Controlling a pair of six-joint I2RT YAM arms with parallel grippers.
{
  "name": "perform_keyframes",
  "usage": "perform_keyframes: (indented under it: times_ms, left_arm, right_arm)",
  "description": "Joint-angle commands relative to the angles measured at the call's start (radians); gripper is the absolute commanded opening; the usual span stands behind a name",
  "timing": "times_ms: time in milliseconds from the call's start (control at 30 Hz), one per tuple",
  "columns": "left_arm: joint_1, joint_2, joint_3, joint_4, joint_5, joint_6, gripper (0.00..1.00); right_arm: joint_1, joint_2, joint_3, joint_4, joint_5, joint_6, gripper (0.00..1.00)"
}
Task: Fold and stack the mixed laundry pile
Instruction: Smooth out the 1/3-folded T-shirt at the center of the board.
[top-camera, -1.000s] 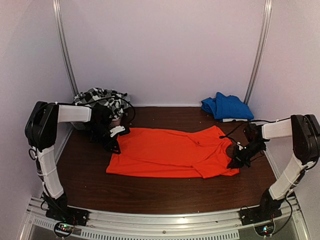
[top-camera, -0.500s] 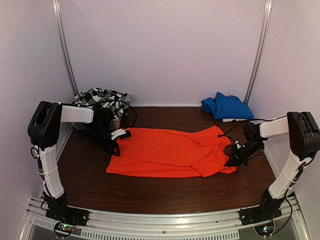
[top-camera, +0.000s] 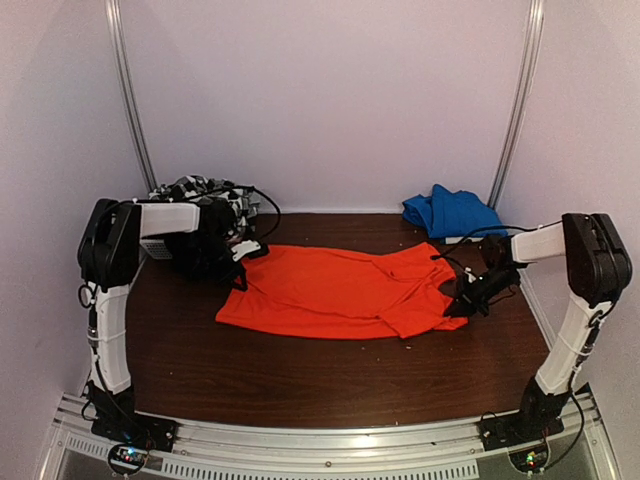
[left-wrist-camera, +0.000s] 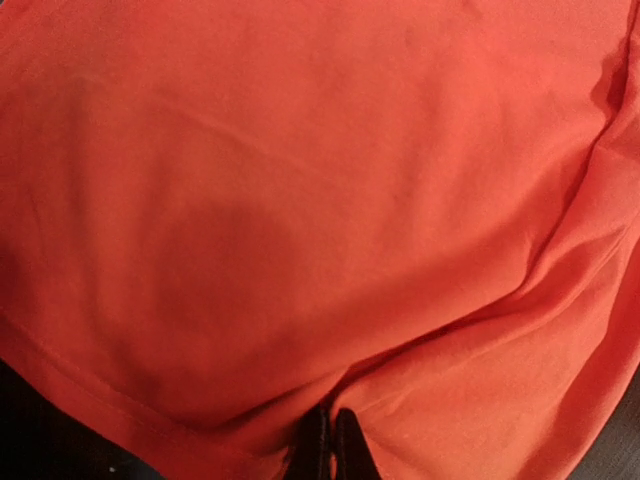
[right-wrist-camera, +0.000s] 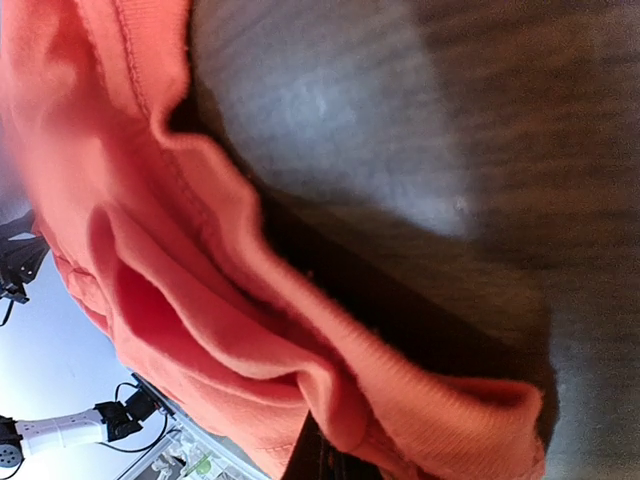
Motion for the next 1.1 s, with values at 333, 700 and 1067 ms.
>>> perform_keyframes:
  times_ms: [333, 700, 1067]
  left_arm:
    - [-0.042, -0.277, -0.065, 0.049, -0.038, -0.024, 0.0]
    - [-0.116, -0.562, -0.264, 0.07, -0.119, 0.009, 0.0]
    - [-0.245, -0.756, -0.538, 0.159, -0.224, -0.059, 0.0]
  right_arm:
    - [-0.006, -0.303, -0.018, -0.138, 0.013, 0.03, 0.0]
    - [-0.006, -0.611, -0.17, -0.233, -0.008, 0.085, 0.02]
    - [-0.006, -0.782, -0.356, -0.243, 0.009, 0.082, 0.0]
